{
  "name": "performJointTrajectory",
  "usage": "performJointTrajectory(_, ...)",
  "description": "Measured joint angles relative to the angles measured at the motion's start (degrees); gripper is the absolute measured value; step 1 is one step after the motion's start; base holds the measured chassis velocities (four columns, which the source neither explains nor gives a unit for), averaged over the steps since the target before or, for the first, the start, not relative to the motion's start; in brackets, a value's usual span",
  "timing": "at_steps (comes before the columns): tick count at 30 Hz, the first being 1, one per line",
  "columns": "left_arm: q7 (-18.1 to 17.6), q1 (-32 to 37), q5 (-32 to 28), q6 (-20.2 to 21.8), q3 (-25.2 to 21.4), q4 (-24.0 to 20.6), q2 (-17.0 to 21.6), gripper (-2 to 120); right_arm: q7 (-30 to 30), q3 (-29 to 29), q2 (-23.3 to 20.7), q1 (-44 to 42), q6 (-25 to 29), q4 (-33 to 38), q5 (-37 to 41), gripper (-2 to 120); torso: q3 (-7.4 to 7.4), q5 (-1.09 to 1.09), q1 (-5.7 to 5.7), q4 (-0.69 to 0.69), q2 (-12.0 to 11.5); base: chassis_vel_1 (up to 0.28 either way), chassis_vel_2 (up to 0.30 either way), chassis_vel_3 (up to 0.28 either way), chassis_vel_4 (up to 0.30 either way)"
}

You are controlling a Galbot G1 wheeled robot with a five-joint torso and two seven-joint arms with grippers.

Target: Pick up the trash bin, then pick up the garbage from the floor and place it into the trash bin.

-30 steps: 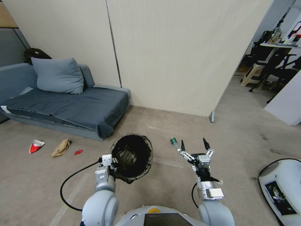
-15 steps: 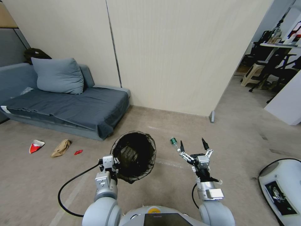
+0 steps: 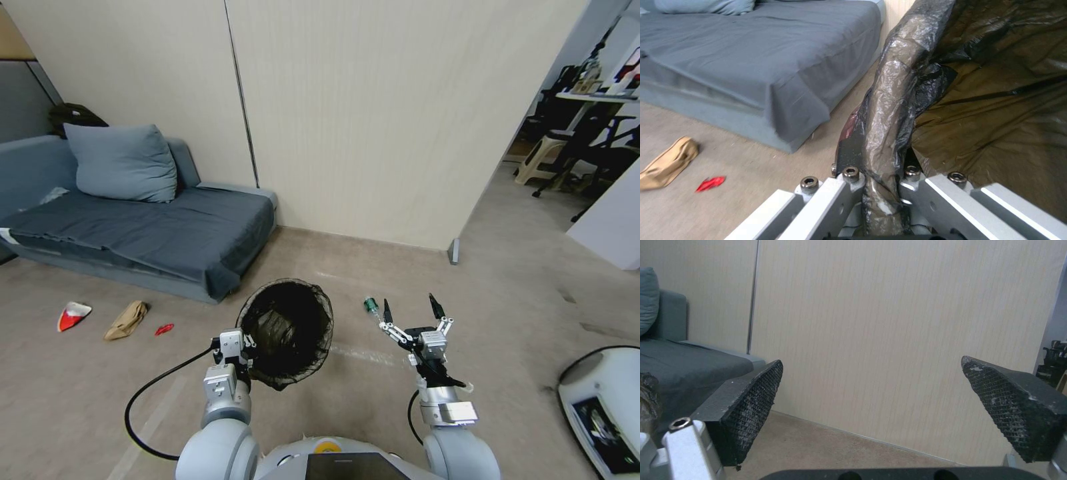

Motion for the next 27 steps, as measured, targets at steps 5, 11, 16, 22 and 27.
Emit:
performJointTrajectory(5,-0.01,-0.02,0.22,0.01,0.10,-0.01,-0.04,1,-0.16,0.01,0.00,0.00,0.00,-0.03,-0.04,100,0.00,-0.01,0.00,0.01,0.00,-0.090,0.096,0.109,-0.113)
performJointTrajectory(11,0.00,-0.21,0.31,0.01,0.00,0.17,-0.06,1,-0.58,0.16,0.00,0.00,0.16,-0.18,-0.11,100,0.00,-0.01,0.00,0.01,0.00,-0.121,0.116,0.115,-0.105)
performJointTrajectory(16,0.00,-0.29,0.31,-0.01,-0.01,0.37,-0.11,1,-1.42,0.16,0.00,0.09,1.60,-0.49,0.03,100,0.01,-0.02,0.00,0.00,0.00,-0.114,0.112,0.103,-0.102)
performJointTrajectory(22,0.00,-0.33,0.32,-0.01,0.04,0.46,-0.25,1,-3.01,0.16,0.00,0.26,3.70,-0.90,0.48,100,0.00,-0.01,0.00,0.01,0.00,-0.027,0.015,0.021,-0.017)
performJointTrajectory(27,0.04,-0.37,0.59,-0.01,0.32,0.52,-0.44,1,-3.69,0.09,0.00,0.36,4.27,-1.05,0.13,100,0.00,-0.01,0.00,0.00,0.00,0.000,0.000,0.000,0.000)
